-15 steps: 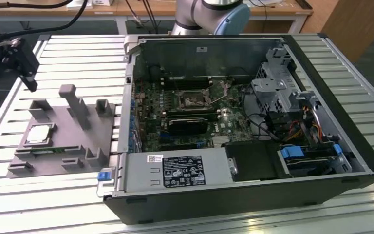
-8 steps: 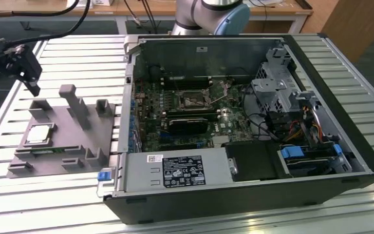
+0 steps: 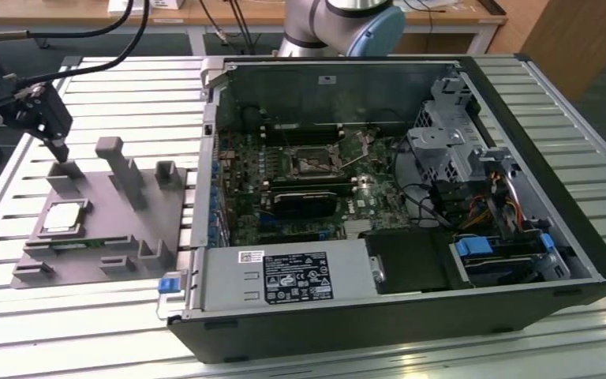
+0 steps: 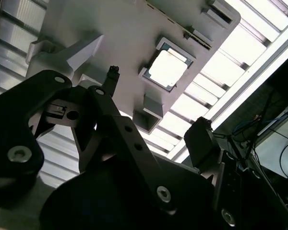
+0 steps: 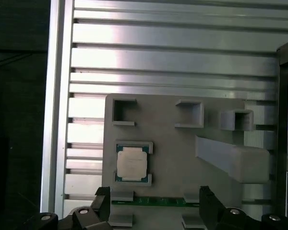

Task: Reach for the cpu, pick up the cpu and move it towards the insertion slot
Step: 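Pick up the cpu and move it towards the insertion slot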

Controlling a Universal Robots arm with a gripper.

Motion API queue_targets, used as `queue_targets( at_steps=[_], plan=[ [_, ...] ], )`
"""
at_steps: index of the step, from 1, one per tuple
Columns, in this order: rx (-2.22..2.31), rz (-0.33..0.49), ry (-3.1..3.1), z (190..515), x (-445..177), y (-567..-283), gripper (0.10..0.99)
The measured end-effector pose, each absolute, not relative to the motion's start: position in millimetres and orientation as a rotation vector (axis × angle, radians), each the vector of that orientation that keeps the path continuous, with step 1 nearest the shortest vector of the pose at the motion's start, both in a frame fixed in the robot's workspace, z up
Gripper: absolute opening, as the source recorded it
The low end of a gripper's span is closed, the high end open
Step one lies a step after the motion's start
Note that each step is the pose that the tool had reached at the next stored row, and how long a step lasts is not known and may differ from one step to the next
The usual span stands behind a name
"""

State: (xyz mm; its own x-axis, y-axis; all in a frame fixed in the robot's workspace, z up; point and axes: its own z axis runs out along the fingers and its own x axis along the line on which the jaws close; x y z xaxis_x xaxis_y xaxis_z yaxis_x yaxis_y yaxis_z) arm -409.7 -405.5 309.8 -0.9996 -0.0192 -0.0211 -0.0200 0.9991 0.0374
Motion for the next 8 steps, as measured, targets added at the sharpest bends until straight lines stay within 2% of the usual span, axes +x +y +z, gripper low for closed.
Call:
queue_targets(
  at_steps=[8],
  plan=[
    [-0.031,0.059,3.120,305.8,-409.7,-405.5,0.824]
  ],
)
